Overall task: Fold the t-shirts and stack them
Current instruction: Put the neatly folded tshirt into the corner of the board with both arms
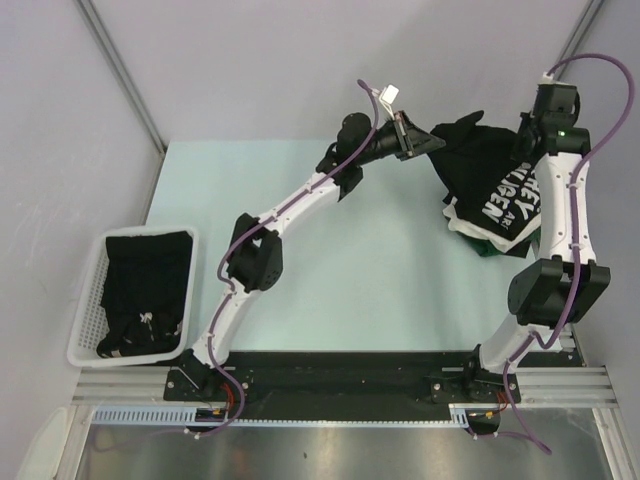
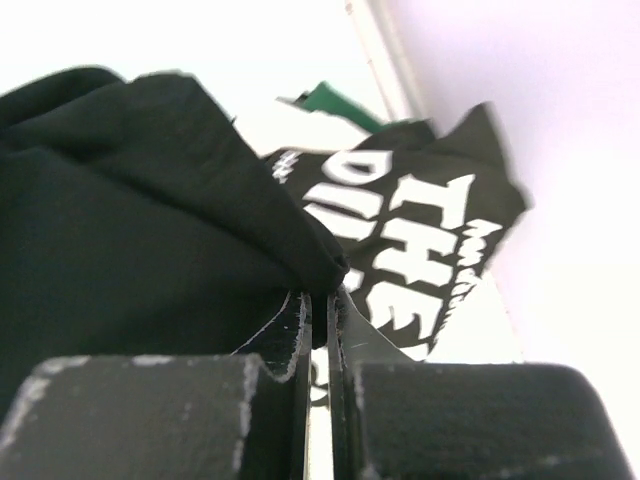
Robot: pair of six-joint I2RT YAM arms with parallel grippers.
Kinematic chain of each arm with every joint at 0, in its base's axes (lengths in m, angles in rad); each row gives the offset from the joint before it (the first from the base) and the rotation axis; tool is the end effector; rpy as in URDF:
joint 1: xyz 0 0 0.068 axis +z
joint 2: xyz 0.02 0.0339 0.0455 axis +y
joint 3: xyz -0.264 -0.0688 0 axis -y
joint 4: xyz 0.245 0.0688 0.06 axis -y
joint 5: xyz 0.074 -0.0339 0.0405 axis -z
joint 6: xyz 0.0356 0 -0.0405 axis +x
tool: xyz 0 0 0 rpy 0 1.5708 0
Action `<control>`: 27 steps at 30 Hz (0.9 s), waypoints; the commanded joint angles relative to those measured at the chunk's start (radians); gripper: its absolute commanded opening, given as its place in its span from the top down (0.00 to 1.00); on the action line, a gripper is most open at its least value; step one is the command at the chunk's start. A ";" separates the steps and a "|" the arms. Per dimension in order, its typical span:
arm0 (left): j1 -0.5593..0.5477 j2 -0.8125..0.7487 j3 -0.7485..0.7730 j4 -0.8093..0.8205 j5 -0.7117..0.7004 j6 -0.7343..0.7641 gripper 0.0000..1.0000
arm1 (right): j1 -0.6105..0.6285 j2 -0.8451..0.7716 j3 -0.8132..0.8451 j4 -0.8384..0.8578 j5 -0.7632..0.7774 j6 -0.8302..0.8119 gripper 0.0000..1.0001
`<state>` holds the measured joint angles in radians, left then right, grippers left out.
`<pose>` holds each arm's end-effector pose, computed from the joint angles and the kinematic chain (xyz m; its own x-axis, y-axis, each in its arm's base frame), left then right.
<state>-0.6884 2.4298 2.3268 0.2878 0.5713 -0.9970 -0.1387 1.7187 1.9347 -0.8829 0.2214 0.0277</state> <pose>0.4295 -0.3782 0.3395 -0.7165 -0.3254 -0.6170 0.6321 0.0713 -0.7716 0.3661 -0.0590 0.4185 -0.6039 0.1116 -0.7892 0.3226 0.9396 -0.1140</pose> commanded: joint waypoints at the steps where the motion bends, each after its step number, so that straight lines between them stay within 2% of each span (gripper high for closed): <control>1: -0.010 0.002 0.051 0.146 -0.047 -0.063 1.00 | -0.093 -0.038 0.036 0.151 0.067 -0.025 1.00; 10: -0.040 0.041 0.069 0.243 -0.128 -0.161 1.00 | -0.186 -0.016 0.139 0.214 0.015 -0.054 1.00; 21: -0.088 0.147 0.126 0.241 -0.168 -0.209 1.00 | -0.305 -0.002 0.109 0.234 -0.079 -0.032 1.00; 27: -0.117 0.209 0.131 0.263 -0.142 -0.224 1.00 | -0.349 0.021 0.078 0.252 -0.108 -0.012 1.00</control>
<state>-0.8124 2.6175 2.4168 0.4957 0.3946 -1.1973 -0.4141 1.7229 2.0006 -0.7956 0.0189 0.0132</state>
